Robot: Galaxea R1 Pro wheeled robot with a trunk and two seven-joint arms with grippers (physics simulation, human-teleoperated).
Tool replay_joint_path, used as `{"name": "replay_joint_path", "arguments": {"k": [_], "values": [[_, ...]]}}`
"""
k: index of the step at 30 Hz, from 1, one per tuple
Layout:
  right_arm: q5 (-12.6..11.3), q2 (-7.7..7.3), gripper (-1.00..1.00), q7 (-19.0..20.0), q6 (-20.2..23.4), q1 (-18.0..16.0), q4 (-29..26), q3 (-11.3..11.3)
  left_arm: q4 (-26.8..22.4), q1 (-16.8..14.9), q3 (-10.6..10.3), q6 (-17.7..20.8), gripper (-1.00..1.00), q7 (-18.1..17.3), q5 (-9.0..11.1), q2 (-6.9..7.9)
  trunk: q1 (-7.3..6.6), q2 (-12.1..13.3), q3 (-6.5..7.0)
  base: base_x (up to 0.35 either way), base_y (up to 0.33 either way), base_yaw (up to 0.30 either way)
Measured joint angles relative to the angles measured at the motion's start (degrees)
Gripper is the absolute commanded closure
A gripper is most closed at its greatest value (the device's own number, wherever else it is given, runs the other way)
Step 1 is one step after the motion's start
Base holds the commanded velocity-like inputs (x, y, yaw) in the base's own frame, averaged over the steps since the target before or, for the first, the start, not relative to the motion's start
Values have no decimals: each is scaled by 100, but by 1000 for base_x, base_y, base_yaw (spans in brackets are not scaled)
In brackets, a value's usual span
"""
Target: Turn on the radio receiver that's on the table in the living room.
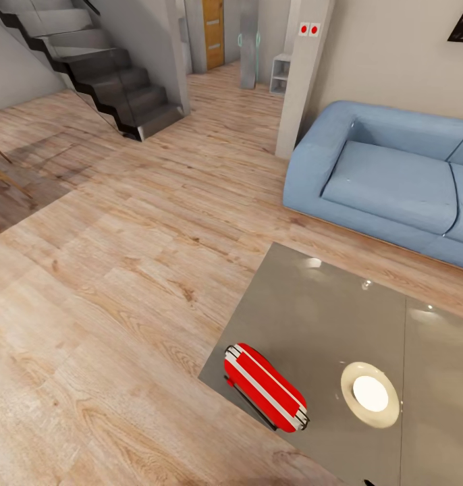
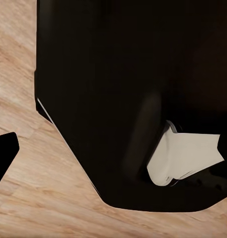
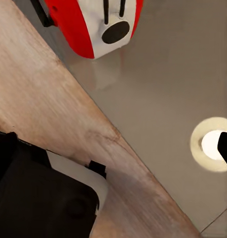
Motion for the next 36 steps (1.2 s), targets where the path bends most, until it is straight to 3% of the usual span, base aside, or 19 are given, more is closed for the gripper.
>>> {"name": "replay_joint_path", "arguments": {"k": [3, 8, 12, 16, 23, 30, 36], "values": [[-86, -33, -100, -15, 25, 7, -171, -34, 0, 0, 0, 0, -100, 4, 0, 0, 0, 0, 0, 0, 0, 0], [-383, -332, -100, -27, 49, 10, -296, -208, 7, 0, 2, 0, -100, 6, 1, 0, 0, 0, 0, 0, 0, 0], [-570, -471, -100, -32, 54, 11, -315, -385, 9, 1, 4, -4, -100, 6, 1, 0, 0, 0, 0, 0, 0, 0], [-618, -523, -100, -162, 57, 11, -323, -519, 9, 0, 3, -8, -100, 6, 1, 3, 0, 0, 0, 0, 0, 0], [-641, -563, -100, -809, 66, 0, -327, -598, 6, 2, 5, -9, -100, 6, 1, 9, 0, 0, 0, 0, 0, 0], [-642, -714, -100, -888, 68, -159, -327, -621, 9, 1, 5, -17, -100, 13, -5, 13, 0, 0, 0, 0, 0, 0], [-643, -739, -100, -895, 77, -354, -327, -623, 4, 0, 5, -17, -100, 15, -8, 17, 0, 0, 0, 0, 0, 0]]}}
